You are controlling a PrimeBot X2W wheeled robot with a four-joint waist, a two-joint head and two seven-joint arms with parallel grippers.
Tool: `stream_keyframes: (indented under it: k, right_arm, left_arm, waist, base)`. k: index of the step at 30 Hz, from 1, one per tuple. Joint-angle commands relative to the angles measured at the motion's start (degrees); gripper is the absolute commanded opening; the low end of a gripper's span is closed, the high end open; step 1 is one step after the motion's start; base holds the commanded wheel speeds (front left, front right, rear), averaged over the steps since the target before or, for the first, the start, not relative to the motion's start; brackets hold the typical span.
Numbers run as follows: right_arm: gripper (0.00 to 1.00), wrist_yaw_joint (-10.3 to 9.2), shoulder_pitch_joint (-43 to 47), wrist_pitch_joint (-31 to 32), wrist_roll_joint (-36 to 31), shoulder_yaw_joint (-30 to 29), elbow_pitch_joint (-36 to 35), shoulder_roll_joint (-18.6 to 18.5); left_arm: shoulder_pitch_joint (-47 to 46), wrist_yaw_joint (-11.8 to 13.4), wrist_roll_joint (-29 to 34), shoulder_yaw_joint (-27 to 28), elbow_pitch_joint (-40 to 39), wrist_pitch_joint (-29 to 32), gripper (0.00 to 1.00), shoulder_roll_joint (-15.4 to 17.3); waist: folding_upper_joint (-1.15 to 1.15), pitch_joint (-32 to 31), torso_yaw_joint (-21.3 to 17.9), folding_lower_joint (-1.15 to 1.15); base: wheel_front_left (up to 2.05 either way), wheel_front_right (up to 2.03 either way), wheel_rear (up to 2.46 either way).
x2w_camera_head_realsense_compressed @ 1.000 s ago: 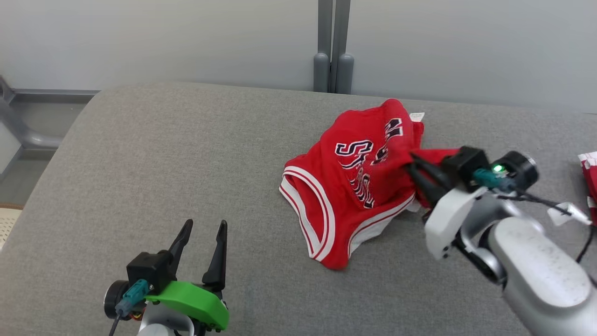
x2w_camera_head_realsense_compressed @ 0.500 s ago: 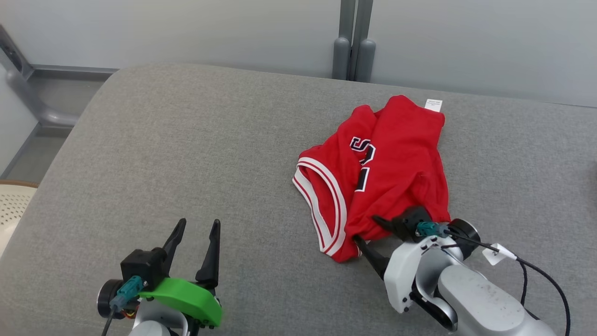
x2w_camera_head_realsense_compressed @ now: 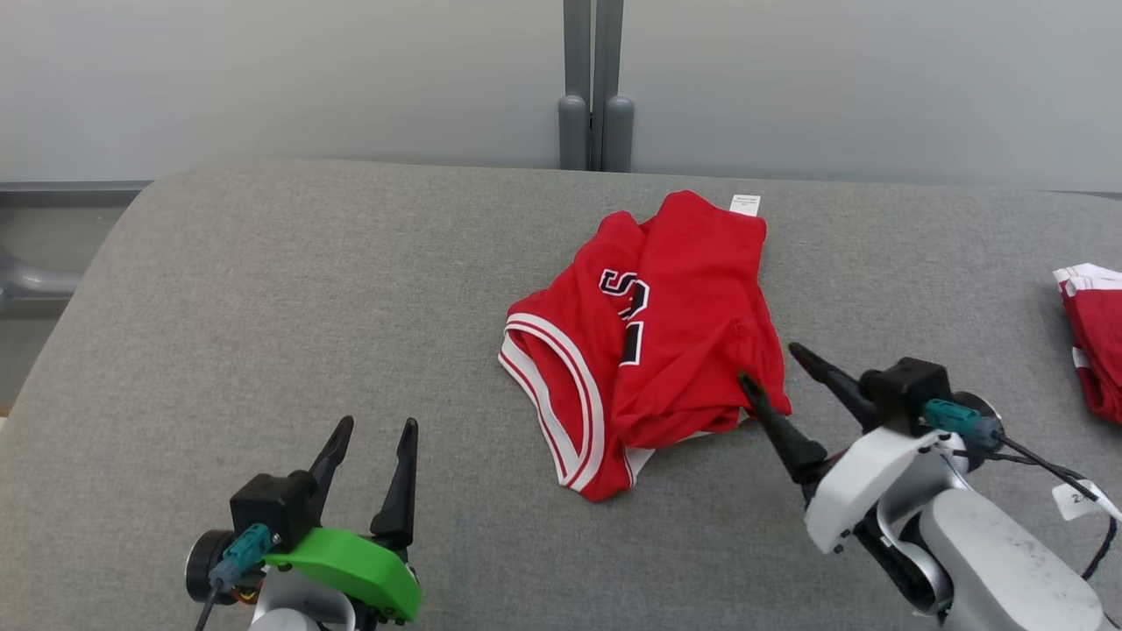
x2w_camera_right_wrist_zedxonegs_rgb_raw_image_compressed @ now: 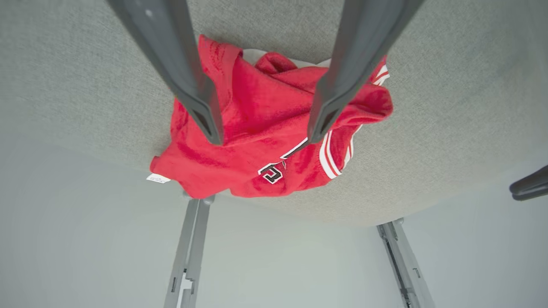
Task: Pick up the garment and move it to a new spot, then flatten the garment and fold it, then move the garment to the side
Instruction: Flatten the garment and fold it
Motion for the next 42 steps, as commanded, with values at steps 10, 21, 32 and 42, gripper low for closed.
stream_keyframes:
  k: [10, 21, 32, 42]
  right_arm:
    - [1.0, -0.03, -2.57, 5.22, 0.42, -7.59, 2.84, 1.24]
    - [1.0, -0.02, -12.0, 22.52, 16.57, -7.21, 14.36, 1.9]
    - [0.0, -0.02, -14.51, 26.04, 25.82, -4.01, 13.68, -0.82]
    - [0.0, -0.02, -11.44, 26.95, 29.27, 1.61, 2.78, -8.53]
  left_arm:
    - [-1.85, -0.32, 0.23, -0.76, -0.64, 0.45, 1.0, 0.66]
    - [-3.79, -0.49, -0.15, -1.08, 0.49, -0.08, 1.0, 0.23]
    - [-4.21, -0.15, -0.73, -1.04, 2.09, -0.94, 1.0, -0.06]
    - [-1.32, 0.55, -1.62, -0.58, 2.37, -0.93, 1.0, 1.03]
  waist:
    - [0.0, 3.4, 1.56, 0.0]
    - [0.0, 6.3, 3.96, 0.0]
    - [0.0, 6.33, 4.91, 0.0]
    - [0.0, 1.69, -2.09, 0.0]
  base:
    - [0.0, 0.0, 0.0]
    - [0.0, 0.0, 0.0]
    - [0.0, 0.0, 0.0]
    - [0.0, 0.0, 0.0]
